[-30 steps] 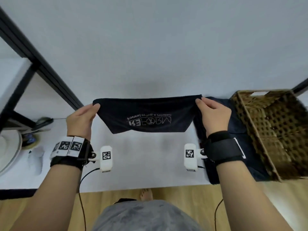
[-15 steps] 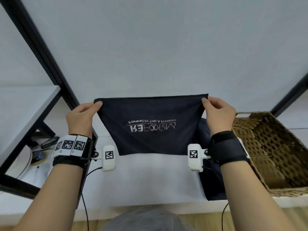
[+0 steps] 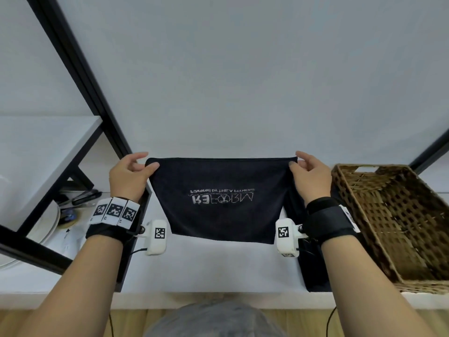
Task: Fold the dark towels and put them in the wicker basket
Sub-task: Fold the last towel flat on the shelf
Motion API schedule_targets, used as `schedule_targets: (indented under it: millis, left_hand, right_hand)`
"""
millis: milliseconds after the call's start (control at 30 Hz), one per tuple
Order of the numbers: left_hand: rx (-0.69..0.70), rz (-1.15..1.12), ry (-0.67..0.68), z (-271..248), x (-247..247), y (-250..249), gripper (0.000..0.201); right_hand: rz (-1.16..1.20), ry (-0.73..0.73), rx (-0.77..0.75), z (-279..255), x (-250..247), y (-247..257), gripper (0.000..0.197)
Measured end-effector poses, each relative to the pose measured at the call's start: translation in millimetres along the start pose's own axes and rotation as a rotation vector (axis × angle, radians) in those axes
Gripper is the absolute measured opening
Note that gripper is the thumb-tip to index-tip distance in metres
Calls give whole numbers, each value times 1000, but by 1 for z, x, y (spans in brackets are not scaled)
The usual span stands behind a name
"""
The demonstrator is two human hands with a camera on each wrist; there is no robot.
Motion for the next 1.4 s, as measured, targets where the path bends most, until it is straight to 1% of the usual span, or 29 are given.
schedule_targets:
  millis: [33, 67, 100, 133, 167, 233, 300, 400, 467, 567, 633, 700, 933, 1033, 1167, 1267, 1333, 1400]
  left_hand:
    - [-1, 64, 38, 2, 2, 4, 30]
    - [-8, 121, 66, 5, 4, 8, 31]
    - [-19, 153, 75, 7, 6, 9, 25]
    - [-34, 131, 73, 9, 8, 10, 15]
    - [-57, 59, 83, 9, 11, 10, 7]
    - [-89, -132, 95, 8, 16, 7, 11]
    - [-78, -240, 75, 8, 16, 3, 10]
    - [-50, -209, 42, 3, 13, 2, 14]
    - [-41, -208, 44, -5, 13, 5, 14]
    - [-66, -211, 70, -23, 12, 24, 23]
    - [-103, -209, 95, -34, 10, 44, 25]
    - [-140, -160, 142, -45, 8, 64, 25]
    - [-338, 33, 401, -91, 13, 127, 20]
    - [-395, 162, 517, -108, 17, 148, 11]
    - [-496, 302, 592, -128, 20, 177, 3]
    - [-563, 370, 665, -138, 22, 193, 7]
    - [-578, 425, 717, -140, 25, 199, 10]
    - [-557, 500, 766, -138, 29, 205, 10]
  right_hand:
    - [-26, 9, 2, 2, 4, -1, 19]
    - [-18, 23, 12, 4, 8, -2, 15]
    - [8, 43, 27, 6, 13, -2, 16]
    - [49, 65, 47, 7, 17, -2, 18]
    - [109, 86, 65, 7, 20, -1, 20]
    - [236, 116, 80, 7, 24, 3, 19]
    - [308, 124, 77, 5, 24, 7, 18]
    - [383, 126, 94, 1, 20, 6, 17]
    - [393, 117, 107, -3, 16, -3, 16]
    - [330, 118, 125, -9, 14, -27, 13]
    - [238, 130, 140, -14, 14, -49, 14]
    - [168, 141, 184, -20, 15, -74, 14]
    - [-93, 172, 431, -43, 10, -172, 16]
    - [-175, 182, 541, -53, 7, -207, 16]
    - [-245, 210, 609, -62, 10, -232, 17]
    - [-286, 241, 649, -63, 16, -241, 22]
    - [-319, 275, 656, -59, 22, -243, 23]
    - [-360, 310, 638, -53, 29, -242, 21]
Point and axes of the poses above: each hand's wrist, its own z-axis towards the middle knuckle, its own x-axis out of the palm, y = z × x, the point moved 5 cm from there along z, towards the middle knuckle, and after that the axes turned 10 degrees about x, right-handed, at the moved point
